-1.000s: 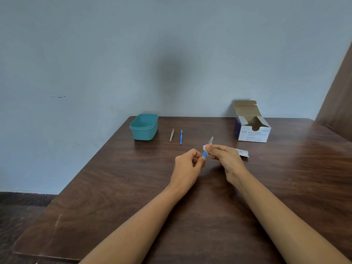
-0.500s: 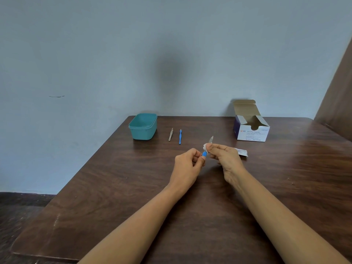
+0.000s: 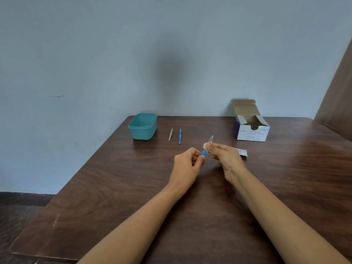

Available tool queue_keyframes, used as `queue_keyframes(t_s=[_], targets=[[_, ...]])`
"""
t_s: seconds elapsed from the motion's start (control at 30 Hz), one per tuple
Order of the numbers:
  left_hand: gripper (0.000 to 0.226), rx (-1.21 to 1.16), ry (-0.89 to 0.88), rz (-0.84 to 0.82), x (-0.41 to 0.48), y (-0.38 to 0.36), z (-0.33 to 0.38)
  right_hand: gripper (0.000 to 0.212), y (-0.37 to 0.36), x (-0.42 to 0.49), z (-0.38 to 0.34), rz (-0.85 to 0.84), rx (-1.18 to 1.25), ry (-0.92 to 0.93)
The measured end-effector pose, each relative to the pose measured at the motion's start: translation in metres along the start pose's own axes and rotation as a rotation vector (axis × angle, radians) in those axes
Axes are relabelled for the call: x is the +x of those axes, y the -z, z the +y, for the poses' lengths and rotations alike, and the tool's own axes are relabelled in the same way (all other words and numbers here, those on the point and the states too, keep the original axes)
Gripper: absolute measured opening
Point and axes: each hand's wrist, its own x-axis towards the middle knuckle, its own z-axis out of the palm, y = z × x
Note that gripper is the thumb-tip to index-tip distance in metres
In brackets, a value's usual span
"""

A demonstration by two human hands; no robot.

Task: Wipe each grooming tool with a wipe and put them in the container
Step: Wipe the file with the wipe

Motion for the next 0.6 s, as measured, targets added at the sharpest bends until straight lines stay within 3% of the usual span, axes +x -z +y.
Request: queue_keyframes(t_s=[0.6], targets=[[0.006,0.038,-0.035,-0.053,-0.0013,-0.0024,0.0027,0.006,-0.0012,-0.0021,-0.0055,0.118,0.055,0.087]])
